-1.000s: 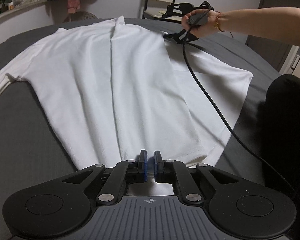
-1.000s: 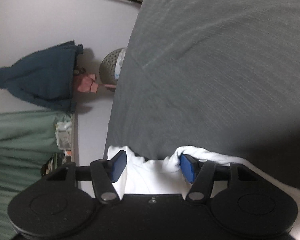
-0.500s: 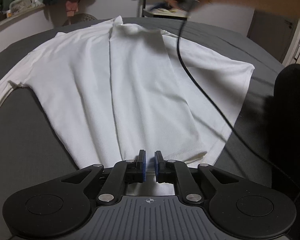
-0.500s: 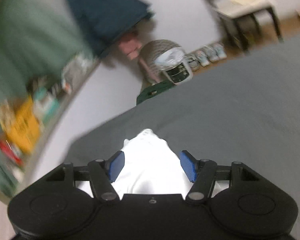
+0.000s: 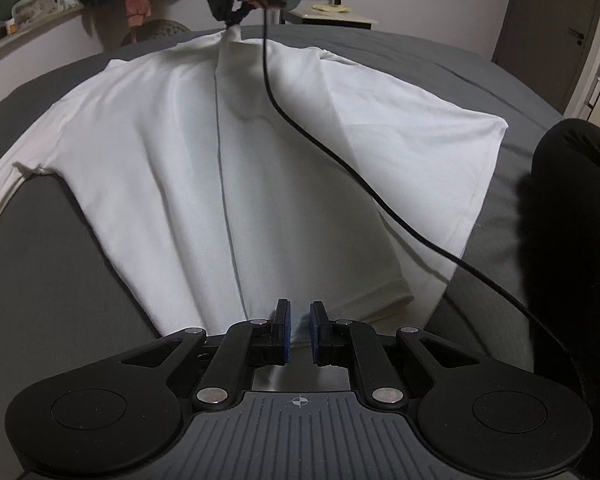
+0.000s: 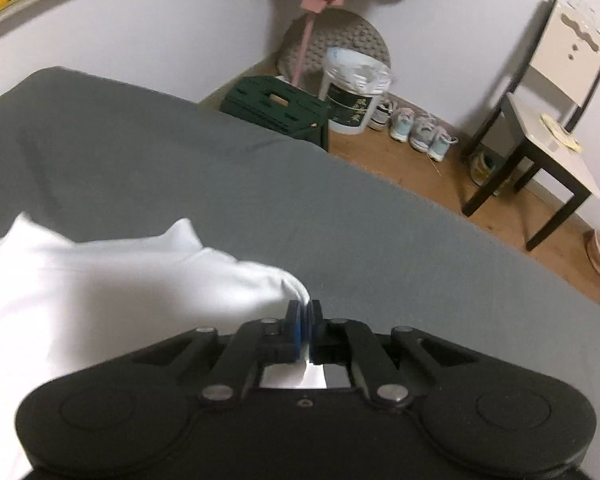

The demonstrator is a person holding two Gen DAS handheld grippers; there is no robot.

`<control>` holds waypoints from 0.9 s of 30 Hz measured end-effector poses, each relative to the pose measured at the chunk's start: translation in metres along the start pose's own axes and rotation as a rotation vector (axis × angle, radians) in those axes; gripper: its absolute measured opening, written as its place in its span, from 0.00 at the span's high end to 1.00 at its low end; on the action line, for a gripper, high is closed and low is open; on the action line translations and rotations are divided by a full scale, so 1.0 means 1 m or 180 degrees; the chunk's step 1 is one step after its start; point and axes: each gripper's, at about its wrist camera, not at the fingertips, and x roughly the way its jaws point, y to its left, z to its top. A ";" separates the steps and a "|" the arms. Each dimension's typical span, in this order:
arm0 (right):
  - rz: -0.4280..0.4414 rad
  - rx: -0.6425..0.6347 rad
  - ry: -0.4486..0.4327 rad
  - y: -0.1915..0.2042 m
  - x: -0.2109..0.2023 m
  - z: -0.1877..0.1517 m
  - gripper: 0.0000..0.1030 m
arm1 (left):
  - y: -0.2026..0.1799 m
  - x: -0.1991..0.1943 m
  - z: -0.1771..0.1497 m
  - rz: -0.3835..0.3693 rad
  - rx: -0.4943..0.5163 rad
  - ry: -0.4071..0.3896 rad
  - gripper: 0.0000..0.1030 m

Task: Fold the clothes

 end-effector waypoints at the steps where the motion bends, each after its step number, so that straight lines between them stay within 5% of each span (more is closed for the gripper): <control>1: -0.0009 0.0020 -0.0094 0.000 0.001 0.003 0.96 | -0.001 0.000 -0.001 0.0002 0.0027 -0.0003 0.90; 6: -0.0037 0.0287 -0.0166 -0.006 0.016 0.001 0.95 | 0.001 0.001 0.000 -0.0025 -0.0005 0.0009 0.90; 8: 0.0171 0.0595 -0.0176 -0.014 0.022 -0.007 0.90 | 0.001 0.003 0.002 -0.0021 -0.0017 0.0020 0.90; 11: 0.0705 0.1060 -0.0422 -0.043 0.012 -0.013 0.68 | 0.000 0.004 0.004 -0.0017 -0.0032 0.0031 0.90; 14: 0.1062 0.1260 -0.0681 -0.077 -0.008 -0.010 0.63 | -0.002 0.006 0.006 0.0007 -0.0039 0.0018 0.90; 16: 0.1369 0.1055 -0.0620 -0.091 -0.021 -0.010 0.64 | -0.005 0.007 0.007 0.0033 -0.0011 0.0012 0.90; 21: 0.1638 0.0427 -0.0127 -0.077 -0.033 -0.033 0.79 | -0.010 0.005 0.007 0.0107 0.0083 0.0000 0.90; 23: 0.1594 0.0391 -0.0010 -0.066 -0.027 -0.045 0.79 | -0.011 0.004 0.007 0.0131 0.0111 -0.0006 0.90; 27: 0.1023 0.0785 -0.0137 -0.057 -0.013 -0.056 0.78 | -0.010 0.002 0.005 0.0143 0.0111 -0.0032 0.86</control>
